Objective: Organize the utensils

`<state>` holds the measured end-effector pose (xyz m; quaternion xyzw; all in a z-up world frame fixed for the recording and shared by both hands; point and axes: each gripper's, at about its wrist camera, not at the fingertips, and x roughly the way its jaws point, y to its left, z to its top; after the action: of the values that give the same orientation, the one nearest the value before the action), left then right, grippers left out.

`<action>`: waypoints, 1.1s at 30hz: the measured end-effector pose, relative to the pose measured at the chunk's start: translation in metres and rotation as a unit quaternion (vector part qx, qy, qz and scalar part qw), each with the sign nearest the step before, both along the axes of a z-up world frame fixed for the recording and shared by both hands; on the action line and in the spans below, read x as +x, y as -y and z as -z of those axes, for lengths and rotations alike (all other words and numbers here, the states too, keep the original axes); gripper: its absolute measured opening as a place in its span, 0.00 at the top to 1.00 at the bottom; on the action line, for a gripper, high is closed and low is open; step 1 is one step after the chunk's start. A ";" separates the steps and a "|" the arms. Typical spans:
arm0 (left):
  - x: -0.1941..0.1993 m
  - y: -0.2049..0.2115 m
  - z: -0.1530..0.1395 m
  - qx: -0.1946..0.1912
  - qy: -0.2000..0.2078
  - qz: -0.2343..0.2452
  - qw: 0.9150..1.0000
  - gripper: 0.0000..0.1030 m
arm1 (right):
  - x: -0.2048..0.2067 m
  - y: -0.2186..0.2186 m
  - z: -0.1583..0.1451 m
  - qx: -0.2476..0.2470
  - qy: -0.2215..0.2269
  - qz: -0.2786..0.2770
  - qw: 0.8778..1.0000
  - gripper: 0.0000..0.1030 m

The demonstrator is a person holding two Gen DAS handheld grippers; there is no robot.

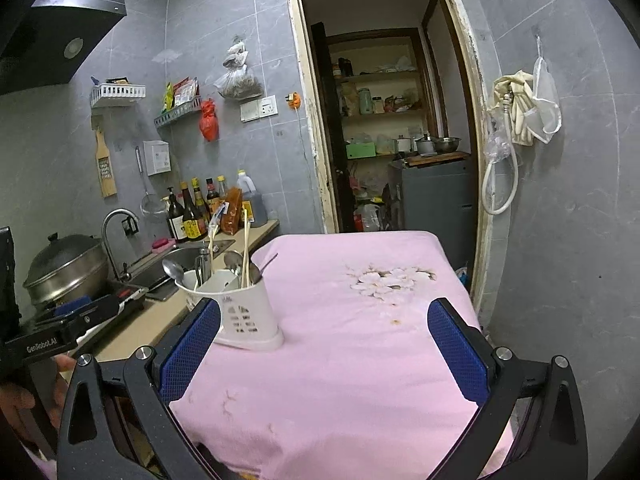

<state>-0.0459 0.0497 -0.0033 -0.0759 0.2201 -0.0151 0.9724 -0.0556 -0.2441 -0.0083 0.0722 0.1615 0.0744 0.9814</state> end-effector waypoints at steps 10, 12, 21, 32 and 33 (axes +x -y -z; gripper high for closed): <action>-0.005 0.002 0.002 -0.001 0.003 -0.003 1.000 0.00 | -0.005 0.005 -0.001 0.002 0.001 0.007 1.000 0.01; -0.005 0.002 0.003 0.000 0.004 -0.005 1.000 0.00 | -0.003 0.005 -0.002 0.003 0.000 0.006 1.000 0.01; -0.006 0.002 0.003 0.001 0.004 -0.004 1.000 0.00 | 0.000 0.002 -0.003 0.006 -0.004 0.005 1.000 0.01; -0.006 0.003 0.003 0.001 0.004 -0.004 1.000 0.00 | 0.001 0.001 0.001 0.007 -0.008 0.006 1.000 0.01; -0.007 0.003 0.003 0.002 0.003 -0.005 1.000 0.00 | 0.001 0.001 0.001 0.007 -0.008 0.006 1.000 0.01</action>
<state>-0.0525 0.0462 -0.0067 -0.0754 0.2164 -0.0104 0.9733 -0.0546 -0.2448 -0.0096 0.0806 0.1682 0.0689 0.9800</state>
